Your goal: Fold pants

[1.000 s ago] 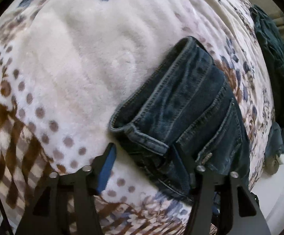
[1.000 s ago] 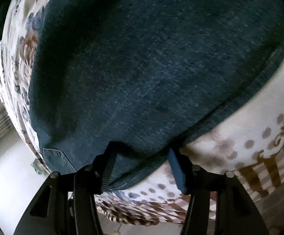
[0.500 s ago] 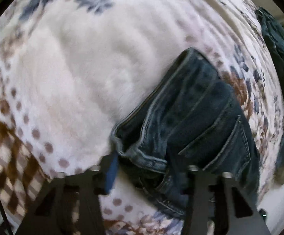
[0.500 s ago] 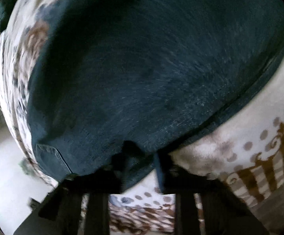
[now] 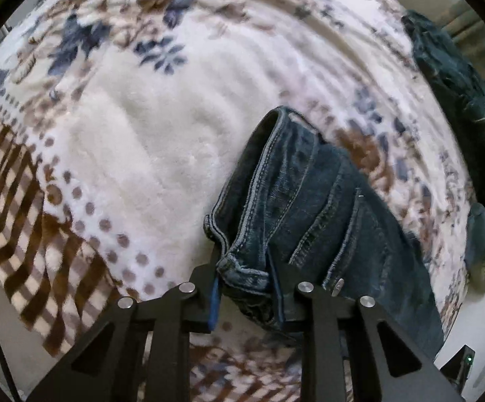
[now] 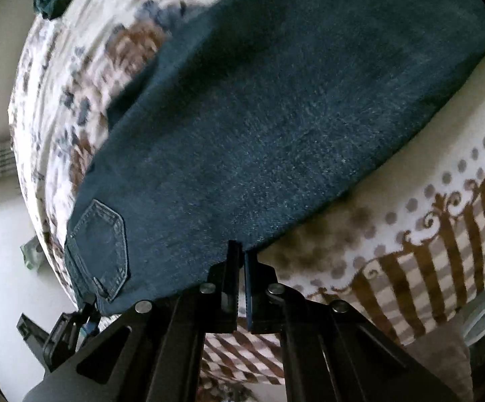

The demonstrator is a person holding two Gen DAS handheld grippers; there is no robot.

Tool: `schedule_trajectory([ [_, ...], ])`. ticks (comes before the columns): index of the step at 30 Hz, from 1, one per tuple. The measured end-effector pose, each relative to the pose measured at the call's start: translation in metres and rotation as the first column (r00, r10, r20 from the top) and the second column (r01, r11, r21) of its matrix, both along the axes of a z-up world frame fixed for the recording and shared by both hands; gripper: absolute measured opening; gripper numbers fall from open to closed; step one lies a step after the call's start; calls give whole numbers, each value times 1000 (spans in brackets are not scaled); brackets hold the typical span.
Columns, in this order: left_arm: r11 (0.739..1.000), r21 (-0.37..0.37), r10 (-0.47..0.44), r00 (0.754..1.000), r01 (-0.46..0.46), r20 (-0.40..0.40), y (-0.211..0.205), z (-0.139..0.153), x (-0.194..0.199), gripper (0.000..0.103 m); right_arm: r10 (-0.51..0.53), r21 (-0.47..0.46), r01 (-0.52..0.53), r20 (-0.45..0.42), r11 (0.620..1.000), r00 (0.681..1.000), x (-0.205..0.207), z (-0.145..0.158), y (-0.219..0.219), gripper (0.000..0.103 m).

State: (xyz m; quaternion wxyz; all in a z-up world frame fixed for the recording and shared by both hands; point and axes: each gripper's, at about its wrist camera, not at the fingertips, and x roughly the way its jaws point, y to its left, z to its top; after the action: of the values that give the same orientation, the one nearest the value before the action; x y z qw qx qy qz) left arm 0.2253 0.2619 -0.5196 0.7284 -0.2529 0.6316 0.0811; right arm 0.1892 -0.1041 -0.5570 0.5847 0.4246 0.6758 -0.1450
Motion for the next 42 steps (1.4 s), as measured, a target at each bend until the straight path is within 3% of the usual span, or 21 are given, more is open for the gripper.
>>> schedule_trajectory([
  [3, 999, -28, 31, 997, -34, -75, 9, -36, 2, 22, 56, 12, -55, -47, 998, 997, 6, -29, 8, 4],
  [6, 1000, -30, 1, 996, -4, -91, 7, -34, 5, 28, 76, 109, -64, -110, 992, 991, 14, -52, 4, 13],
  [7, 1000, -21, -7, 995, 5, -99, 6, -29, 5, 34, 92, 139, -75, -120, 987, 988, 16, -52, 2, 19],
  [9, 999, 23, -31, 993, 34, -118, 1, -11, 2, 37, 166, 182, -144, -108, 973, 980, 27, -39, 0, 56],
  [10, 997, 53, -55, 992, 61, -116, -5, -3, 1, 37, 199, 186, -180, -91, 966, 976, 33, -31, 1, 60],
  [11, 990, 102, -87, 990, 99, -114, -13, 8, 0, 46, 249, 179, -232, -74, 956, 966, 42, -20, 2, 62],
  [12, 979, 154, -120, 987, 136, -108, -23, 18, 0, 56, 303, 161, -292, -50, 943, 952, 55, -8, 3, 62],
  [13, 963, 206, -160, 983, 176, -93, -36, 28, 2, 80, 344, 149, -337, -23, 930, 939, 69, 3, 5, 62],
  [14, 949, 238, -193, 978, 207, -79, -46, 34, 4, 94, 379, 139, -376, 4, 916, 925, 86, 10, 6, 62],
  [17, 900, 330, -282, 958, 283, -55, -83, 40, 23, 95, 488, 73, -492, 74, 867, 870, 144, 22, 12, 62],
  [20, 876, 346, -338, 939, 336, -59, -115, 27, 57, 95, 572, -2, -574, 84, 819, 816, 205, 10, 20, 62],
  [23, 856, 359, -372, 926, 371, -70, -135, 10, 82, 95, 666, -47, -664, 33, 746, 745, 256, -20, 38, 62],
  [26, 836, 368, -396, 912, 406, -108, -147, -12, 101, 95, 732, -46, -731, -19, 680, 682, 275, -44, 50, 62],
  [28, 838, 357, -395, 910, 412, -125, -146, -24, 106, 95, 760, -54, -761, -38, 647, 649, 276, -54, 53, 56],
  [30, 841, 348, -396, 910, 414, -125, -144, -29, 108, 96, 793, -50, -793, -27, 607, 608, 275, -55, 59, 35],
  [33, 835, 351, -404, 905, 423, -129, -143, -31, 107, 96, 805, -56, -805, -10, 591, 593, 269, -48, 62, 16],
  [34, 834, 351, -406, 904, 425, -131, -143, -32, 106, 96, 809, -71, -808, -10, 585, 587, 268, -44, 62, 14],
  [37, 838, 344, -400, 906, 423, -139, -138, -38, 104, 99, 793, -75, -790, 32, 608, 608, 260, -33, 63, 13],
  [42, 847, 337, -385, 912, 411, -142, -131, -48, 97, 102, 826, 10, -828, 65, 561, 561, 220, -25, 57, 13],
])
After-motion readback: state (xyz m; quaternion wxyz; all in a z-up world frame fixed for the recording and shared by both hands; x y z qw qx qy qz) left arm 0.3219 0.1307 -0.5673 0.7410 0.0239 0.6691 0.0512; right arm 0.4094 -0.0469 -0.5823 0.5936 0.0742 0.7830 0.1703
